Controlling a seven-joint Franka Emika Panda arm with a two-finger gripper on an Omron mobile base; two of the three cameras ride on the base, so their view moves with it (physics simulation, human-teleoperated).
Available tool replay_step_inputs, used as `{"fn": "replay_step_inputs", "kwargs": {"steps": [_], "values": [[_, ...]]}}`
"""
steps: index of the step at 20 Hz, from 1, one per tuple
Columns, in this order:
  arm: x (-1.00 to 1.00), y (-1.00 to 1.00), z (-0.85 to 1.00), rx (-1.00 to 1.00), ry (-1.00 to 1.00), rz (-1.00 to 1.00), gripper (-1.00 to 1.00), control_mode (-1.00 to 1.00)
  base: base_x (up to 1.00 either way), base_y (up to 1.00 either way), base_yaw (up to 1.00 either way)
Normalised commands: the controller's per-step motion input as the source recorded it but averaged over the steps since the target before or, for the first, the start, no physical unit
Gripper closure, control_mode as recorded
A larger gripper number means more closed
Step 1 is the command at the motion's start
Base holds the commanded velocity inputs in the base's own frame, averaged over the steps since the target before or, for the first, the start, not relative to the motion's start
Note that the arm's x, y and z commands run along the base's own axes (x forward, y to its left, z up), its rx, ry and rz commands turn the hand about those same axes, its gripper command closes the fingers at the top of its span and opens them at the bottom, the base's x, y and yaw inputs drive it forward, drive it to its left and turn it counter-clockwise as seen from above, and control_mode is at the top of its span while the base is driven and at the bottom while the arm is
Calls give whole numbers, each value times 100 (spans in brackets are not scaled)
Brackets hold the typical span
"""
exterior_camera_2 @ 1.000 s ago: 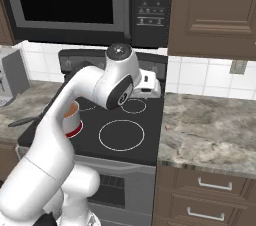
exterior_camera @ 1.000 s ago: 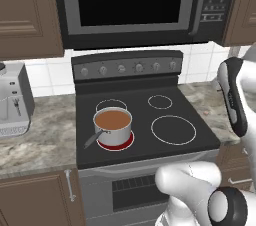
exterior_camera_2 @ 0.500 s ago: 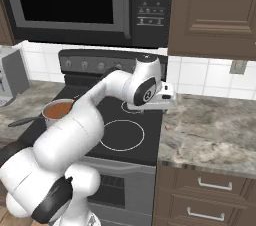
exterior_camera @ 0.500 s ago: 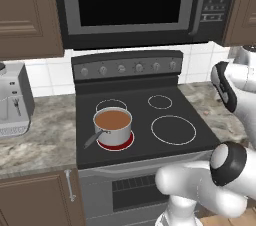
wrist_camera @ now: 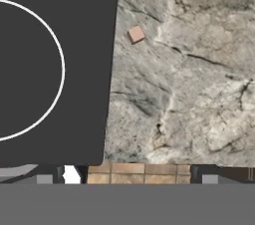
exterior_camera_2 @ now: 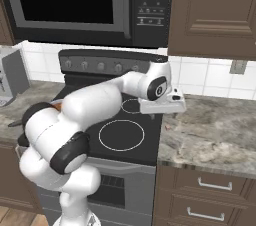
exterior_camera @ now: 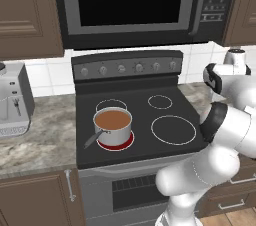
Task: Pick up the sugar cube(s) and place them in the saucepan with hot chocolate.
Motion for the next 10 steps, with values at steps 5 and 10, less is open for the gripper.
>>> {"fn": "replay_step_inputs", "kwargs": {"steps": [5, 10], "values": [[6, -1, -25, 1, 0, 8, -100, -100, 0, 0, 0], [5, 0, -12, 3, 0, 10, -100, -100, 0, 0, 0]]}}
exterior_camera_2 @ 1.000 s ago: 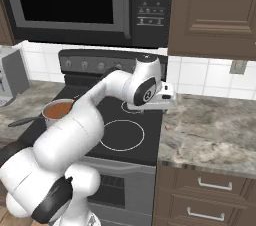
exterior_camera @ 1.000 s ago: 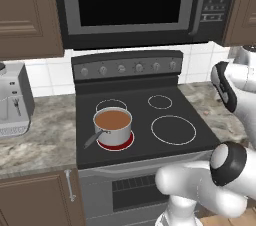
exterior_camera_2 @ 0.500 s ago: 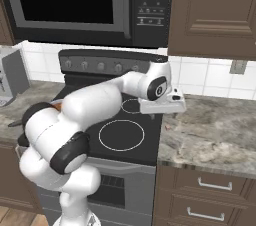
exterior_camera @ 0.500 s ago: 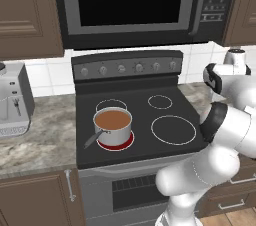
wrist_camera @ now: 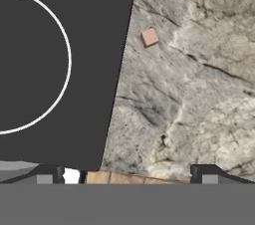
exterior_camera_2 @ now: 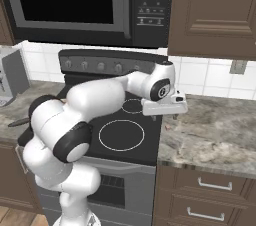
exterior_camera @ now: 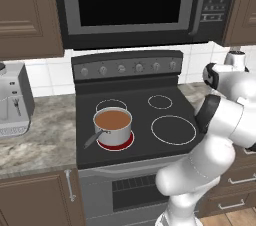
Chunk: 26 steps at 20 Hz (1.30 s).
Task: Pick up the sugar cube(s) and place them in the saucepan with hot chocolate.
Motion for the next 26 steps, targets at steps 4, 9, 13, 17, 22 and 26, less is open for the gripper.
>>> {"fn": "replay_step_inputs", "kwargs": {"steps": [4, 9, 13, 17, 22, 26], "values": [[28, 0, -15, 1, 0, 8, -100, -100, 0, 0, 0], [27, 0, -15, 2, -3, 6, -100, -100, 0, 0, 0], [41, 0, -20, 2, -2, 1, -100, -100, 0, 0, 0], [33, -1, -19, 4, -3, 0, -100, -100, 0, 0, 0], [32, -7, -23, 3, -1, 0, -100, -100, 0, 0, 0], [42, -13, -26, 2, 0, 0, -100, -100, 0, 0, 0]]}}
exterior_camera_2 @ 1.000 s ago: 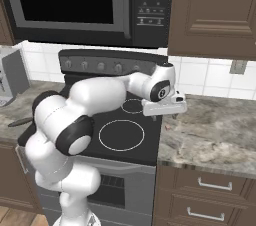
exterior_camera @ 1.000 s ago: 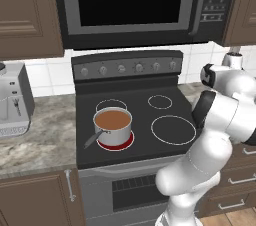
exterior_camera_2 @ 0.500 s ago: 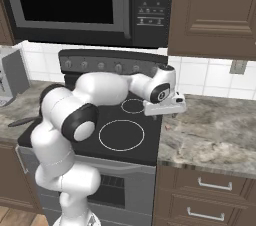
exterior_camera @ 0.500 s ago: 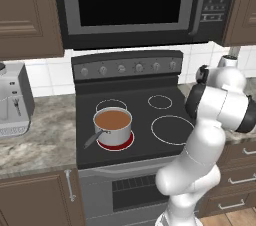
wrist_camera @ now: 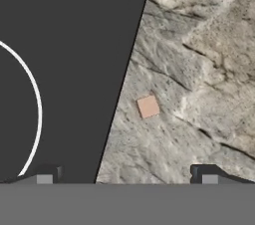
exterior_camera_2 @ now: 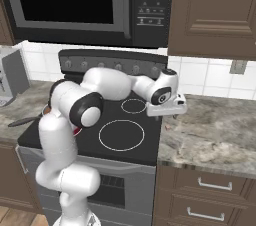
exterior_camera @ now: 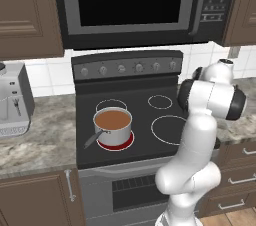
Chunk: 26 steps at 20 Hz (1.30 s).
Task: Pick up the sugar cube(s) and place them in the saucepan with hot chocolate.
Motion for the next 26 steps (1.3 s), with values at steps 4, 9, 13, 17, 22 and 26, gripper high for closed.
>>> {"fn": "replay_step_inputs", "kwargs": {"steps": [4, 9, 13, 17, 22, 26], "values": [[28, -15, -20, 1, 0, 1, -100, -100, 0, 0, 0], [4, -4, -18, 0, 0, 7, -100, -100, 0, 0, 0], [24, -1, -23, 0, 0, 10, -100, -100, 0, 0, 0], [6, 0, -19, 0, 0, 8, -100, -100, 0, 0, 0], [0, 0, -10, 0, 0, 6, -100, -100, 0, 0, 0], [0, 0, -4, 0, 0, 0, -100, -100, 0, 0, 0]]}}
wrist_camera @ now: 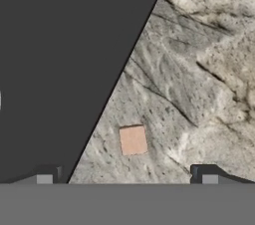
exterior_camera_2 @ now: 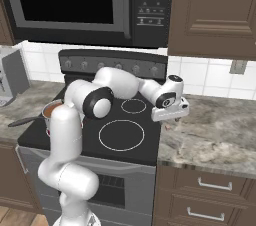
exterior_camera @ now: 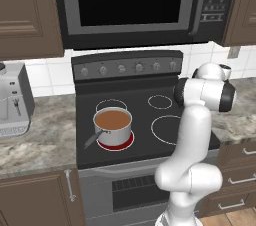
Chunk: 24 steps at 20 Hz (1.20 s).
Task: Pick up the sugar cube(s) and place them in the saucepan with hot chocolate.
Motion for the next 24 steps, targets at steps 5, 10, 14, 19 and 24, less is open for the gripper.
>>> {"fn": "replay_step_inputs", "kwargs": {"steps": [5, 10, 14, 19, 24], "values": [[11, 0, -8, 0, 0, 0, -100, -100, 0, 0, 0], [12, 0, -8, 0, 0, 0, -100, -100, 0, 0, 0], [9, 0, -14, 0, 0, 0, -100, -100, 0, 0, 0], [0, 0, -15, 0, 0, 0, -100, -100, 0, 0, 0], [0, 0, -20, 0, 0, 0, -100, -100, 0, 0, 0]]}}
